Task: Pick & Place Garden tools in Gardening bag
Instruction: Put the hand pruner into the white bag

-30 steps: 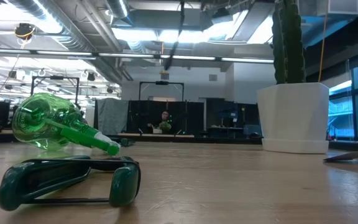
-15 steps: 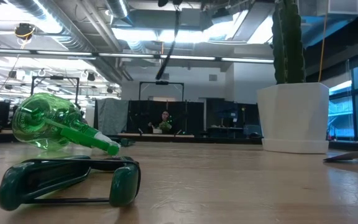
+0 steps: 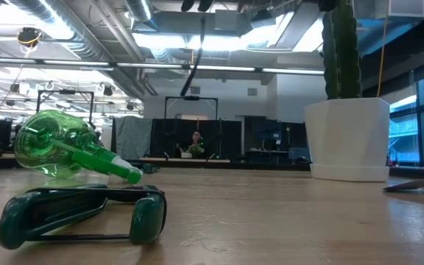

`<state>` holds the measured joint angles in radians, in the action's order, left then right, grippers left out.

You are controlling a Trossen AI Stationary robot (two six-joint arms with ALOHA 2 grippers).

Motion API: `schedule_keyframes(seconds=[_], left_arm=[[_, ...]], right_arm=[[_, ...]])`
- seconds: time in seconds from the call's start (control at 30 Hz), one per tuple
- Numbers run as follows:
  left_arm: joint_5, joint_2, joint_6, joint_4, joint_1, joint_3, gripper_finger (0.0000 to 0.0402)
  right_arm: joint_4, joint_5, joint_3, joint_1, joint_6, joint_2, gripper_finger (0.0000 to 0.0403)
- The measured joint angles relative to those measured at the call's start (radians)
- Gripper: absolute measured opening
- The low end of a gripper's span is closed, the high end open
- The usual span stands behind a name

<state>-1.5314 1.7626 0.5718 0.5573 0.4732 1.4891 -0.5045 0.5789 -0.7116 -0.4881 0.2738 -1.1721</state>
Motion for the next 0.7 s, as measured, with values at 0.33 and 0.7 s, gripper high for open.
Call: schedule_keyframes(seconds=[0.33, 0.7], left_arm=[[0.014, 0.000, 0.020, 0.092, -0.027, 0.000, 0.0037], [-0.014, 0.005, 0.223, 0.279, -0.030, 0.000, 0.0037]], right_arm=[[-0.061, -0.033, 0.000, 0.028, -0.062, 0.000, 0.0220], [-0.021, 0.028, 0.000, 0.102, -0.049, -0.078, 0.0220]])
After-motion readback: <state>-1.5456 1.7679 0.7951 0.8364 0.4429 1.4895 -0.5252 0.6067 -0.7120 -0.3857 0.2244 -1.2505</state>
